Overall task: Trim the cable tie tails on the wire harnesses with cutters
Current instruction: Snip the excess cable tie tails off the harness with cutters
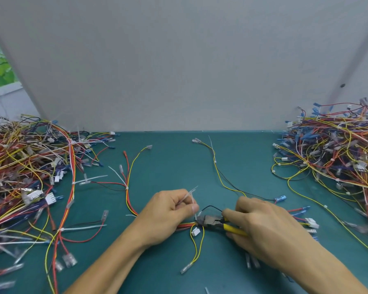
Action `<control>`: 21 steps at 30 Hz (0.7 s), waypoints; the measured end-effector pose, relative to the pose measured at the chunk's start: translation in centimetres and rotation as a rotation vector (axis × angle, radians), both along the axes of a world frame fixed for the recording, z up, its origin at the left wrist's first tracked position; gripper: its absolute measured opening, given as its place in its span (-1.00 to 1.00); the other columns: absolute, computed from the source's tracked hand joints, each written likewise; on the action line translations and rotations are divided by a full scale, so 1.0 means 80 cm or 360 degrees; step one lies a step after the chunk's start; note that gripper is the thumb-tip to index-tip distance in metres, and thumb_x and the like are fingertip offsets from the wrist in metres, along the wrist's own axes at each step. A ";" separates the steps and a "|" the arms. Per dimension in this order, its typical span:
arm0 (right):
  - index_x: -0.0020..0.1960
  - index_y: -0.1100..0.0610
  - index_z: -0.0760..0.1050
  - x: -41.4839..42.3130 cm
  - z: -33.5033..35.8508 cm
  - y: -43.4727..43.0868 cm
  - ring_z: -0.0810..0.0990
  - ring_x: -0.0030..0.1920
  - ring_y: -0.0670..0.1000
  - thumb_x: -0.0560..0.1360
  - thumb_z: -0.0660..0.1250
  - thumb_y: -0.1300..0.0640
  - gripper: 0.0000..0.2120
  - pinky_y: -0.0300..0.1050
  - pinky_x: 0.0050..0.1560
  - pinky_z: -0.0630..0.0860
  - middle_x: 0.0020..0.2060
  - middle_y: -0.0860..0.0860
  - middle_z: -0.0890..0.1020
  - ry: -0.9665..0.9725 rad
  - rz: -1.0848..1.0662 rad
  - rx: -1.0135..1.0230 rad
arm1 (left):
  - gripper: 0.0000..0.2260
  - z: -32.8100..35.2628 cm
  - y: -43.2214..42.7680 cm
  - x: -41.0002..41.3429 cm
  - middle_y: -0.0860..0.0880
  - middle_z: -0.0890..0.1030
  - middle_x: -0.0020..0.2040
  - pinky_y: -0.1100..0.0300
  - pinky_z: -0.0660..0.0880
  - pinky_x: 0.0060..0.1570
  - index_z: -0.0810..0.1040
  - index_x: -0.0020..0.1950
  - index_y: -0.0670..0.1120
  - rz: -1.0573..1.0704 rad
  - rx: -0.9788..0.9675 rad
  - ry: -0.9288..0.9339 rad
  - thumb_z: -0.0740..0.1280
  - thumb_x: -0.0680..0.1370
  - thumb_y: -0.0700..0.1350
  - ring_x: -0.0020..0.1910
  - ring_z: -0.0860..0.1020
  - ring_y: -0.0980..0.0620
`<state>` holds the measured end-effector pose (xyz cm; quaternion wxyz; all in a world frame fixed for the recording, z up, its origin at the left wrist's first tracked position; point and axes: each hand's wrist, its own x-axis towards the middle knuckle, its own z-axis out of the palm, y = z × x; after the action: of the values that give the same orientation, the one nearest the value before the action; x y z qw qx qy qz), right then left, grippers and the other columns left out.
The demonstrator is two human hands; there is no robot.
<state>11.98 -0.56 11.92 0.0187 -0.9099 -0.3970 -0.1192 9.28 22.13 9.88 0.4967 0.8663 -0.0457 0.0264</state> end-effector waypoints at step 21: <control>-0.22 -0.02 0.44 -0.005 0.003 0.005 0.52 -0.37 0.06 0.37 0.43 -0.13 -0.77 -0.12 -0.49 0.31 -0.32 -0.09 0.47 0.0132 -0.0118 -0.0066 | -0.73 0.043 -0.017 -0.002 0.07 0.41 -0.37 0.18 0.29 -0.27 0.34 -0.21 -0.10 0.0182 0.0356 -0.0174 0.09 0.66 -0.06 -0.35 0.35 0.10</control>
<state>11.57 -0.19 12.15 0.0119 -0.9283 -0.3643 -0.0738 9.14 20.79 13.31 0.3916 0.9147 -0.0258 0.0968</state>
